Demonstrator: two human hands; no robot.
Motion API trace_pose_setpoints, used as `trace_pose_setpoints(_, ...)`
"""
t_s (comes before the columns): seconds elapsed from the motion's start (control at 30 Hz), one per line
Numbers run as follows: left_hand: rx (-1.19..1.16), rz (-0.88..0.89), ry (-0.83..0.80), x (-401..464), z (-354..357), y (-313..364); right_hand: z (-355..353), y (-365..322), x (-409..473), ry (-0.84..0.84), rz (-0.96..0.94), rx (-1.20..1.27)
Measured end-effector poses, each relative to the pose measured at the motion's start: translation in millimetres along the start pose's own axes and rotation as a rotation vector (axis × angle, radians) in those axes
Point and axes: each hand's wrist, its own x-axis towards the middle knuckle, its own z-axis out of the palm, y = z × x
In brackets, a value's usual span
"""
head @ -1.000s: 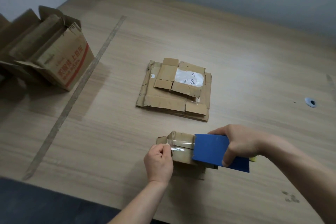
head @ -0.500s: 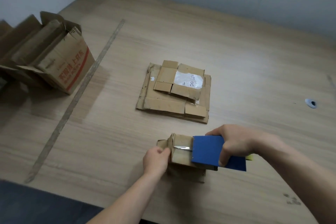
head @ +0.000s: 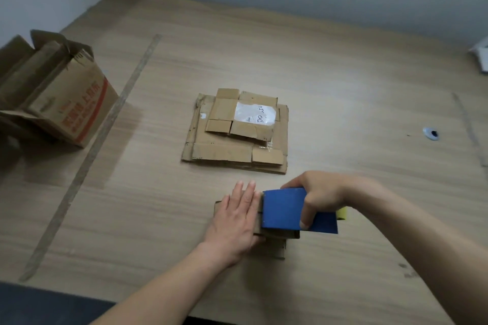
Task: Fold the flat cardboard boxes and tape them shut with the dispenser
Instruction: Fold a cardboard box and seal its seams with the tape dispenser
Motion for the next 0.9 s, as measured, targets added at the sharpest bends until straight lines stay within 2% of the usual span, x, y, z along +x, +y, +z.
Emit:
trace_pose_setpoints(0.13,0.055,0.01,0.025,2.4,1.8,-0.1,-4.4,19.3,-0.2,-0.064,-0.06,0.034)
trace_pose_setpoints(0.33,0.088,0.086,0.165,7.2,18.1,-10.6,-6.8,58.9,-5.2,-0.137,-0.14,0.165)
trace_pose_setpoints(0.57,0.155,0.116,0.231,8.6,22.0,-10.2,-23.9,125.4,-48.5,-0.153,-0.052,0.266)
trace_pose_setpoints(0.77,0.165,0.115,0.258,8.4,23.3,-11.0,-20.5,143.3,-57.3,-0.109,0.073,0.167)
trace_pose_setpoints(0.9,0.164,0.106,0.263,9.8,23.1,-10.7,-8.2,132.1,-44.5,-0.059,0.144,0.076)
